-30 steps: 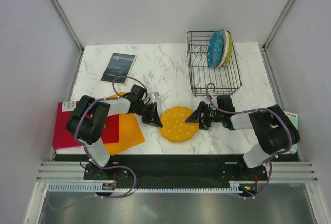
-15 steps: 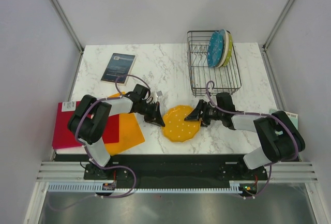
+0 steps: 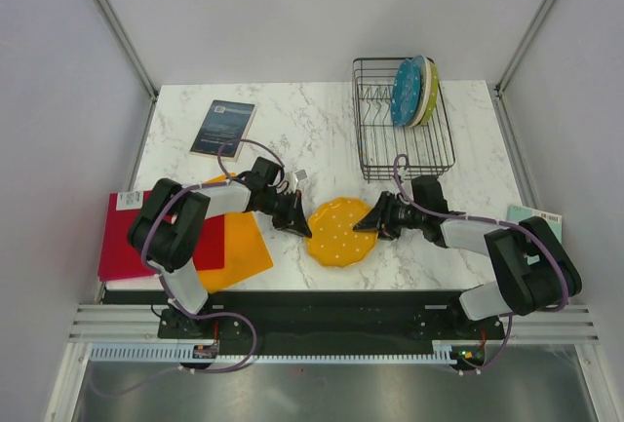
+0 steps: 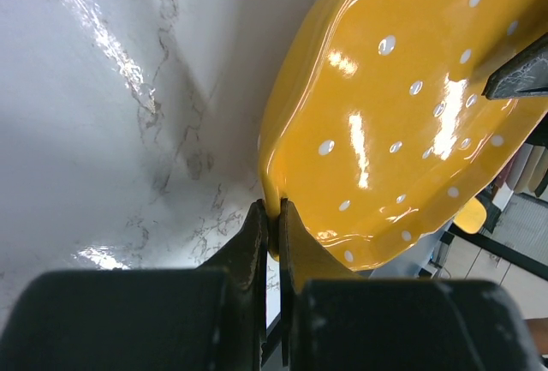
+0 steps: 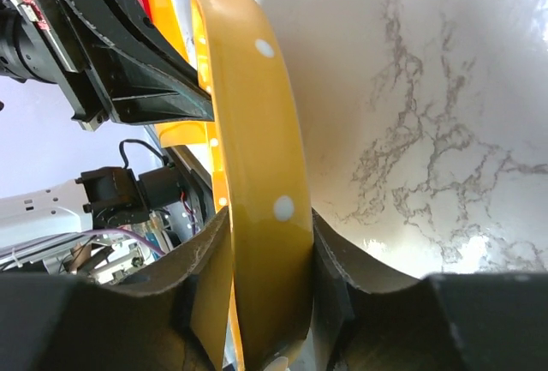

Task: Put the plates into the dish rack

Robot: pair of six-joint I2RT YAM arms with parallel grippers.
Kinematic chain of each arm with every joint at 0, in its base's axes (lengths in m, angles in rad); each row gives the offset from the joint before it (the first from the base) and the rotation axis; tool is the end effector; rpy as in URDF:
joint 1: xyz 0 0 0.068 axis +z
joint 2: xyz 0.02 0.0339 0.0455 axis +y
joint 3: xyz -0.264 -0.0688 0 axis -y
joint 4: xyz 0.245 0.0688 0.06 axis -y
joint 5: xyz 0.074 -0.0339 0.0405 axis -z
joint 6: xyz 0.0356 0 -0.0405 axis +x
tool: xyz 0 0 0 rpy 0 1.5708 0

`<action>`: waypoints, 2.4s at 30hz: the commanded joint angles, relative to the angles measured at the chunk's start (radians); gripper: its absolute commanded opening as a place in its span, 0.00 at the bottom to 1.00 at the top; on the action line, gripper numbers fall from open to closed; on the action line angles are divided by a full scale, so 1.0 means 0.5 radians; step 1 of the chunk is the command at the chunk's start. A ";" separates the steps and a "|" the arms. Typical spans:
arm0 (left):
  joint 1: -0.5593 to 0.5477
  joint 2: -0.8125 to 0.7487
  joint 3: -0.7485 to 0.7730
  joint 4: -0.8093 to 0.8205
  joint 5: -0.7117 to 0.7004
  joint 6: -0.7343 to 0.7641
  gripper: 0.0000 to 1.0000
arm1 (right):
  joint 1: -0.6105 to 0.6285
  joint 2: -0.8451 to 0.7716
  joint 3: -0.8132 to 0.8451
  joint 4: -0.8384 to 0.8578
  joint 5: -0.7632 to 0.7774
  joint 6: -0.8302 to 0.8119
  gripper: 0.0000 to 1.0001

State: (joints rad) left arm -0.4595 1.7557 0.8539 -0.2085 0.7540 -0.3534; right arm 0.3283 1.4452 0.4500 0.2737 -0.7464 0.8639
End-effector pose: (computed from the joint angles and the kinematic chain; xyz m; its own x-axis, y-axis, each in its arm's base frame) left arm 0.2688 -0.1602 0.1285 -0.9595 0.1933 -0.2047 0.2812 0.6239 -0.7292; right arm 0.2249 0.1021 0.1364 -0.9530 0.2651 -0.1466 0.0083 0.5065 0.8622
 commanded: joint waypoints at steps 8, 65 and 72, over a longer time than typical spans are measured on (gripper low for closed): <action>-0.011 -0.023 0.114 0.113 0.152 -0.039 0.03 | -0.089 -0.102 0.115 -0.142 -0.050 -0.062 0.26; 0.440 -0.741 0.314 -0.145 -0.480 0.228 0.69 | -0.049 1.395 3.469 -0.968 2.680 -1.973 0.00; 0.440 -0.750 0.280 -0.141 -0.492 0.237 0.69 | -0.040 1.607 3.539 -0.959 2.671 -1.973 0.00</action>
State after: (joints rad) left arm -0.2432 1.3975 0.9985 -0.3149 0.4999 -0.2321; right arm 0.3019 2.2387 2.1338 -0.3290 0.5404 -0.1040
